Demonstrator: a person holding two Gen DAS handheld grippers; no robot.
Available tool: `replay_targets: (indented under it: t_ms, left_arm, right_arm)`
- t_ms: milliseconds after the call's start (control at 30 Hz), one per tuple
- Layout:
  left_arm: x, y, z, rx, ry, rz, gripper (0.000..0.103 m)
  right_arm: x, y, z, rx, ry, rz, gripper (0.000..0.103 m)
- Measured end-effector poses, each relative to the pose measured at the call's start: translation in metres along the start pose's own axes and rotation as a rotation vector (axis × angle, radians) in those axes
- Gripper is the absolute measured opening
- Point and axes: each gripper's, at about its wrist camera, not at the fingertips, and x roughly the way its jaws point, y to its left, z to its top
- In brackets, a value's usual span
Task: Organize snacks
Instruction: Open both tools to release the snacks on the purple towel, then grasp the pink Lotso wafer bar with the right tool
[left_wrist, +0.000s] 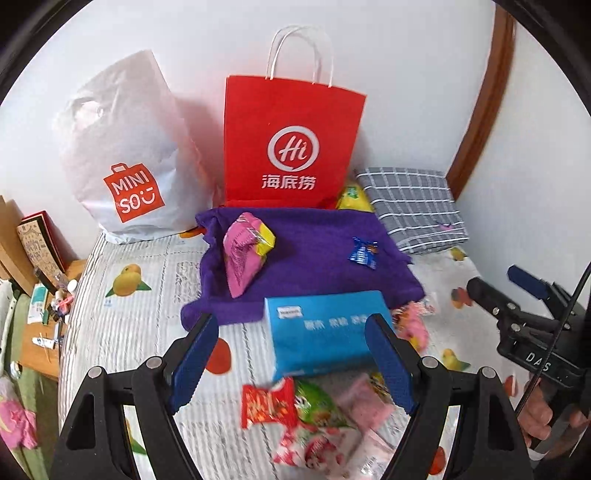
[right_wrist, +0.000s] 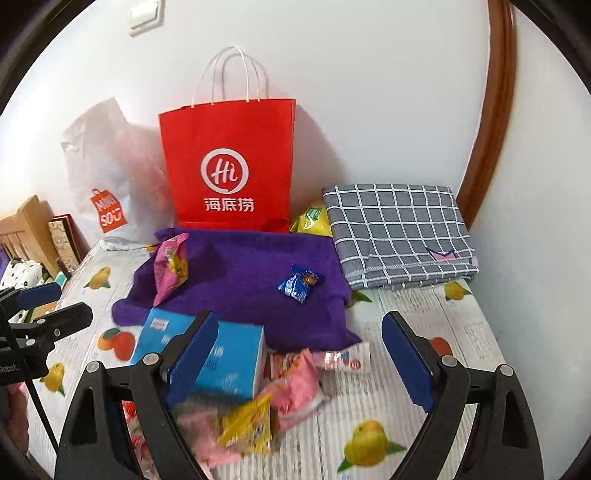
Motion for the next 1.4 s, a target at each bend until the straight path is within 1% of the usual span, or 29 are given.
replay_targets:
  t_ms: [100, 200, 267, 400, 500, 600, 667, 700, 733, 767, 833, 933, 1000, 1133, 1200, 1300, 1400]
  left_arm:
    - [-0.012, -0.004, -0.01, 0.006, -0.023, 0.038, 0.081]
    - [-0.017, -0.004, -0.02, 0.022, -0.012, 0.065, 0.081]
    - [-0.018, -0.002, -0.026, 0.013, -0.003, 0.057, 0.081]
    - [-0.016, 0.004, -0.037, -0.022, 0.006, 0.042, 0.081]
    - [-0.009, 0.007, -0.046, -0.038, 0.023, 0.045, 0.081]
    - [-0.004, 0.009, -0.05, -0.055, 0.023, 0.053, 0.081]
    - [0.003, 0.012, -0.051, -0.064, 0.027, 0.066, 0.081]
    - [0.007, 0.014, -0.051, -0.068, 0.025, 0.055, 0.081]
    - [0.01, 0.015, -0.051, -0.072, 0.024, 0.047, 0.081]
    - [0.014, 0.017, -0.05, -0.077, 0.029, 0.051, 0.081]
    - [0.022, 0.021, -0.049, -0.088, 0.04, 0.07, 0.081]
    - [0.032, 0.028, -0.047, -0.103, 0.046, 0.09, 0.081]
    - [0.037, 0.032, -0.046, -0.111, 0.045, 0.089, 0.081]
    - [0.051, 0.039, -0.047, -0.114, 0.062, 0.133, 0.081]
    - [0.057, 0.042, -0.048, -0.113, 0.07, 0.143, 0.081]
    - [0.065, 0.047, -0.049, -0.125, 0.081, 0.134, 0.081]
    - [0.071, 0.049, -0.049, -0.134, 0.091, 0.118, 0.081]
  right_arm:
    - [-0.012, -0.003, -0.011, 0.005, 0.015, 0.021, 0.09]
    - [-0.019, -0.007, -0.024, 0.023, 0.031, 0.038, 0.093]
    - [-0.022, -0.014, -0.033, 0.044, 0.037, 0.044, 0.093]
    - [-0.02, -0.025, -0.048, 0.07, 0.068, 0.027, 0.093]
    - [-0.011, -0.037, -0.061, 0.093, 0.091, 0.035, 0.093]
    - [0.0, -0.048, -0.069, 0.109, 0.094, 0.025, 0.092]
    - [0.013, -0.055, -0.073, 0.107, 0.105, 0.021, 0.088]
    - [0.018, -0.057, -0.074, 0.101, 0.11, 0.022, 0.083]
    - [0.025, -0.06, -0.074, 0.094, 0.117, 0.02, 0.081]
    - [0.034, -0.062, -0.075, 0.088, 0.125, 0.014, 0.08]
    - [0.052, -0.068, -0.074, 0.082, 0.14, 0.008, 0.074]
    - [0.073, -0.076, -0.073, 0.096, 0.156, 0.022, 0.069]
    - [0.092, -0.084, -0.07, 0.116, 0.164, 0.042, 0.068]
    - [0.122, -0.09, -0.064, 0.131, 0.179, 0.064, 0.068]
    - [0.134, -0.091, -0.062, 0.137, 0.18, 0.073, 0.068]
    - [0.152, -0.093, -0.061, 0.144, 0.203, 0.08, 0.068]
    - [0.17, -0.096, -0.062, 0.16, 0.231, 0.119, 0.068]
